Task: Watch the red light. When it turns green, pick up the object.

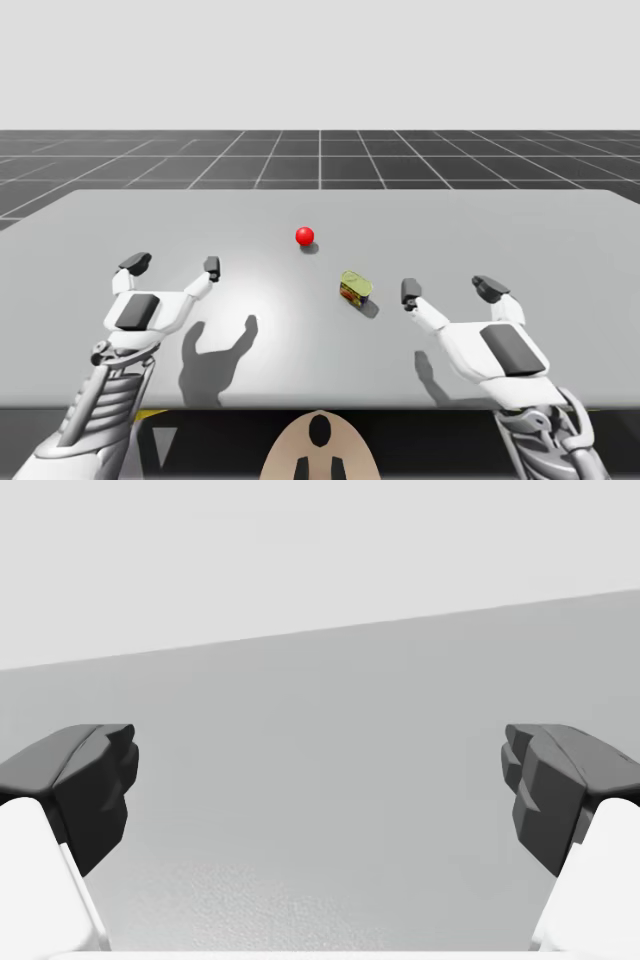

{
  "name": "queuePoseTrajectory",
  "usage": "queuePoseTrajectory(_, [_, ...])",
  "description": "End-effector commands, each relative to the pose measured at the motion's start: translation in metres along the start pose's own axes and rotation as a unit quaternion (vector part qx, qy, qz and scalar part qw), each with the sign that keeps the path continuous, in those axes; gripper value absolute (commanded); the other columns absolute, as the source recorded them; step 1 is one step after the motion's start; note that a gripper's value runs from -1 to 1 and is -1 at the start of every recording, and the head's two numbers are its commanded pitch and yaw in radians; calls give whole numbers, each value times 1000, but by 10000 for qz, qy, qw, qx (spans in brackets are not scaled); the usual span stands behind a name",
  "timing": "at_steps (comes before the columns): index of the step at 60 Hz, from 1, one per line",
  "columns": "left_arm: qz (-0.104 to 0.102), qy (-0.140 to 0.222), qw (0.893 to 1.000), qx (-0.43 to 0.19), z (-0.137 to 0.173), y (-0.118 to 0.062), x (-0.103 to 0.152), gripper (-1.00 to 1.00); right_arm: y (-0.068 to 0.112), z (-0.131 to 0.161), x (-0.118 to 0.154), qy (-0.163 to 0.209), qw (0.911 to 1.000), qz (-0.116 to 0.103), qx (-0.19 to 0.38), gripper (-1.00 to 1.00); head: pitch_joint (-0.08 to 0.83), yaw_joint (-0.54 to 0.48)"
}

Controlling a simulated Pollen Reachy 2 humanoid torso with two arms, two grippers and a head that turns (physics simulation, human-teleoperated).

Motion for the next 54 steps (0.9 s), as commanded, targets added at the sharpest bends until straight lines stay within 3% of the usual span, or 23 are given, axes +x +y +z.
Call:
queuePoseTrajectory(1, [-20,-71,10000,66,1,1,0,-1000,2,2,-3,-41,9993,-268,-243,-1000,16,-4])
queuePoseTrajectory(11, [-29,-69,9999,77,1,1,0,-1000,0,2,0,-80,9996,-234,-108,-1000,39,-4])
queuePoseTrajectory(22, [-44,-57,9999,81,0,0,0,-1000,-3,0,2,-87,9992,-285,-265,-1000,165,1])
queuePoseTrajectory(40, [-95,-70,9999,121,-1,0,0,-1000,-2,-1,0,-93,9995,-157,-243,-1000,355,17])
queuePoseTrajectory(54, [-127,-62,9998,106,-1,0,-1,-1000,-2,0,0,-92,9996,-122,-238,-1000,416,59])
